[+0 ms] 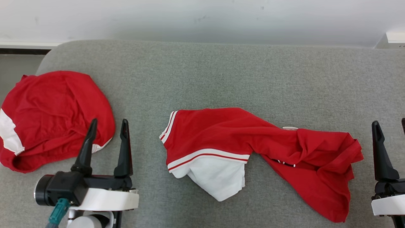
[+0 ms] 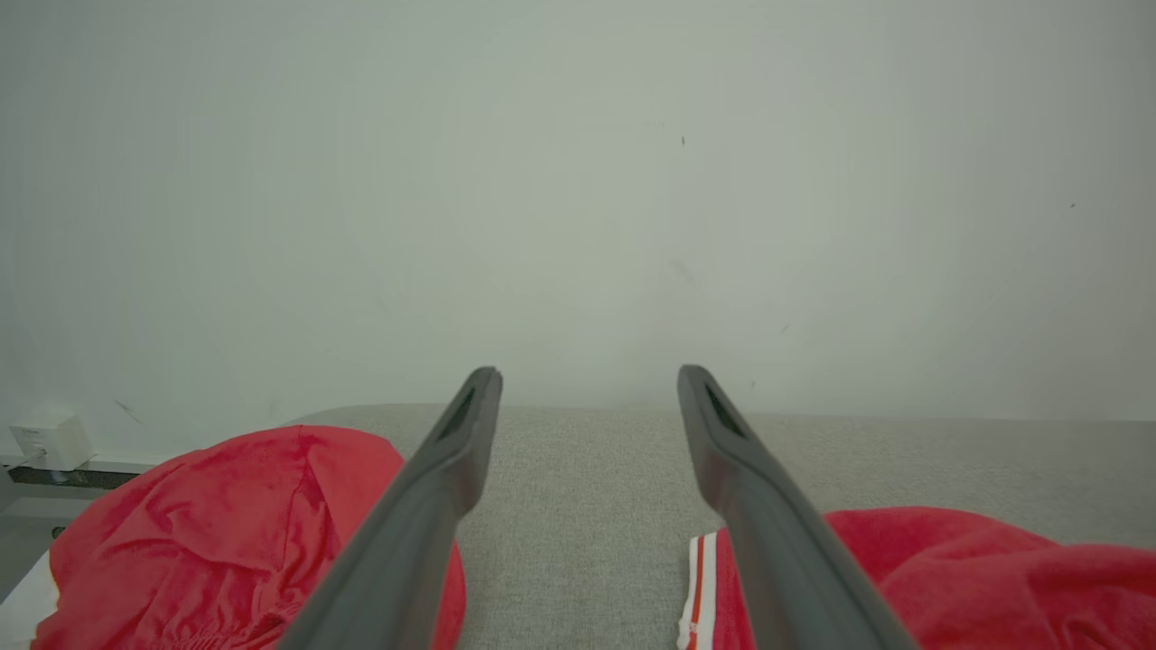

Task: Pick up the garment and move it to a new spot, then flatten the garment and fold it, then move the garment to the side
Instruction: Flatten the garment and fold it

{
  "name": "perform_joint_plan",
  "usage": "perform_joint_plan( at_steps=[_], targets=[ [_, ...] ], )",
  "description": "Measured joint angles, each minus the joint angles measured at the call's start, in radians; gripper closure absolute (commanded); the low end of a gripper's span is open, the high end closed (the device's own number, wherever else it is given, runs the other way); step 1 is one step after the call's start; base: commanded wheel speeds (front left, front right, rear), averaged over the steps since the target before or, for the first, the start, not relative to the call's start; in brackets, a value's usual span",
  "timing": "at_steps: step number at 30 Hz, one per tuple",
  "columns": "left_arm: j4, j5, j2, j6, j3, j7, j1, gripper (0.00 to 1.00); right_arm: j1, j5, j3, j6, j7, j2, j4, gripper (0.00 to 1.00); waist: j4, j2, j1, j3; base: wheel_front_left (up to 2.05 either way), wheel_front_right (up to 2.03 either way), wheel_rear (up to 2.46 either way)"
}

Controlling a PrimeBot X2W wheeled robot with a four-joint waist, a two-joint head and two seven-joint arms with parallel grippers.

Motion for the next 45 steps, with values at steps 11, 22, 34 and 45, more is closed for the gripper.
perform_joint_plan(
  at_steps=[11,22,34,45],
  targets=[
    [-0.003,0.000,0.000,0.007,-0.001,0.000,-0.002,0.00,-0.038,0.026,0.019,0.000,0.010,-0.038,0.043,0.00,-0.008,0.0000,0.0000,0.019,0.00,0.00,0.00],
    [0.000,0.007,-0.015,-0.001,-0.031,0.000,-0.056,0.00,-0.237,0.147,0.346,0.000,0.118,-0.264,0.313,0.00,0.017,0.0000,0.0000,0.090,0.00,0.00,0.00],
    [0.015,0.007,-0.030,-0.009,-0.031,0.000,-0.075,0.00,-0.312,0.329,0.595,0.000,0.202,-0.375,0.392,1.00,0.025,0.0000,0.0000,0.110,0.00,0.00,0.00],
    [0.018,0.010,-0.043,-0.016,-0.023,0.000,-0.081,0.00,-0.446,0.231,0.398,0.000,-0.053,-0.332,0.426,1.00,0.026,0.0000,0.0001,0.096,0.00,0.00,0.00]
  ],
)
